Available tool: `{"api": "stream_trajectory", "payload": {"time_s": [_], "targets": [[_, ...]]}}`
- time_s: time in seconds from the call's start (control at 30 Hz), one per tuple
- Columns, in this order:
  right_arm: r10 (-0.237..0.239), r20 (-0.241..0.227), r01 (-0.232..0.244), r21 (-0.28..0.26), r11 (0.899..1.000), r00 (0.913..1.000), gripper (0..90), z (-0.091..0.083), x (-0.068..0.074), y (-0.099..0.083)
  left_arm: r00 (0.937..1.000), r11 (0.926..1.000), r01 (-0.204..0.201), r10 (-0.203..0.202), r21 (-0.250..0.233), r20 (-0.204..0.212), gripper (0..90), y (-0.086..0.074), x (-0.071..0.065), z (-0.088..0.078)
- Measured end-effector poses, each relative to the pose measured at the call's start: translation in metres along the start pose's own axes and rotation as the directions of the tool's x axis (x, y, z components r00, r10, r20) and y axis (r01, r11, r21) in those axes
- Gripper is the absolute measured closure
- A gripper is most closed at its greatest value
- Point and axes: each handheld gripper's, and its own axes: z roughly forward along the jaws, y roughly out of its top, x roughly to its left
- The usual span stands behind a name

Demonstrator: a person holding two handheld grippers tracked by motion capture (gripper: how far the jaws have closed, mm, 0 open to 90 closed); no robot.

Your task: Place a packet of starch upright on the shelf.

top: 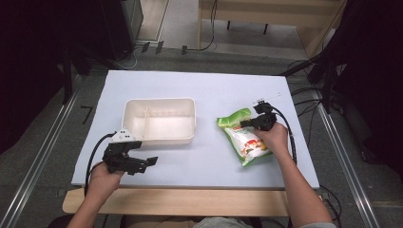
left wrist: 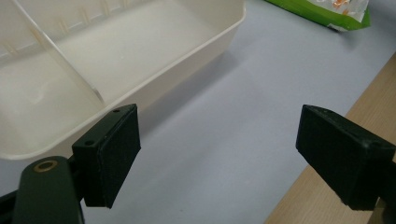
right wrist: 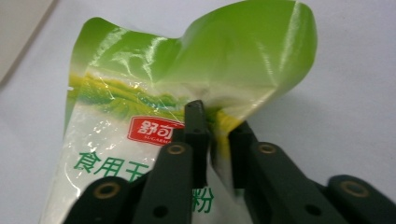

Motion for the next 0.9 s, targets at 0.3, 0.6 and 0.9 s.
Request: {"api": "stream_trajectory", "payload": {"time_s": [0.3,0.6,0.9], "targets": [[-0.017,0.006,0.017,-0.016,1.0,0.9998,90.0,-0.015,0.008,0.005,1.0,1.0,0.005,-0.005,-0.006,-0.003,14.7,-0.001,0.003,-0.004],[-0.049,-0.003,0.049,-0.088,0.995,0.9988,90.0,-0.044,0.018,0.006,0.9999,0.9998,0.014,-0.014,-0.016,-0.002,14.7,-0.001,0.002,-0.005],[-0.07,-0.014,0.066,-0.178,0.982,0.9975,90.0,-0.087,0.033,0.006,0.9999,0.9998,0.013,-0.013,-0.017,-0.003,14.6,-0.001,0.004,-0.006]]}}
